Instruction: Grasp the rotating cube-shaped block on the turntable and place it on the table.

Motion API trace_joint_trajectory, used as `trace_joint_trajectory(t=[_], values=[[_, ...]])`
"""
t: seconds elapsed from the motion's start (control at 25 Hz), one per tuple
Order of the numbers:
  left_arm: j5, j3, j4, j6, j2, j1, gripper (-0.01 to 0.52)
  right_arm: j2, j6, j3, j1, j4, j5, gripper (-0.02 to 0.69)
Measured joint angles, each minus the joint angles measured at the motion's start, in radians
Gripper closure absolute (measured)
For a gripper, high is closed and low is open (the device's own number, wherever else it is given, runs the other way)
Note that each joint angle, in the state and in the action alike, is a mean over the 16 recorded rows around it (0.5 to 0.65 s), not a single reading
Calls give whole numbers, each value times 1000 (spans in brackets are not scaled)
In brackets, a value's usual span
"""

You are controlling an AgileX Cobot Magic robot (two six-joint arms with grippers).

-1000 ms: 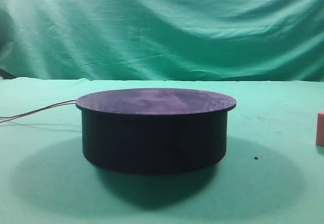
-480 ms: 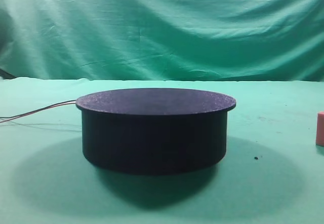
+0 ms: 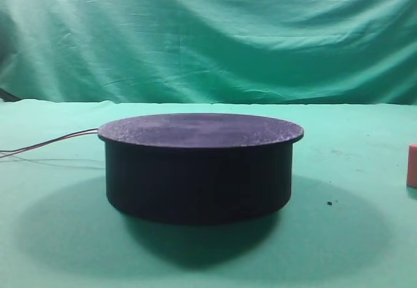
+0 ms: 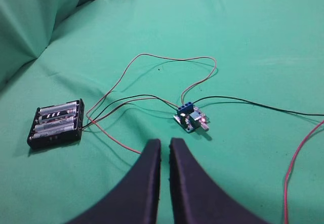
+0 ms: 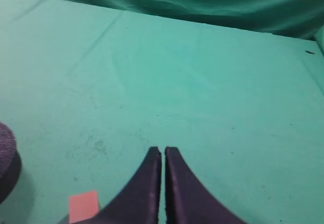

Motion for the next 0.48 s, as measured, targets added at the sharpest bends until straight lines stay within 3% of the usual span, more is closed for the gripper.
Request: trace_joint_trajectory(t=[0.48], values=[[0, 0, 0, 0, 0, 0, 514, -89, -2, 102, -21, 8, -16, 665]])
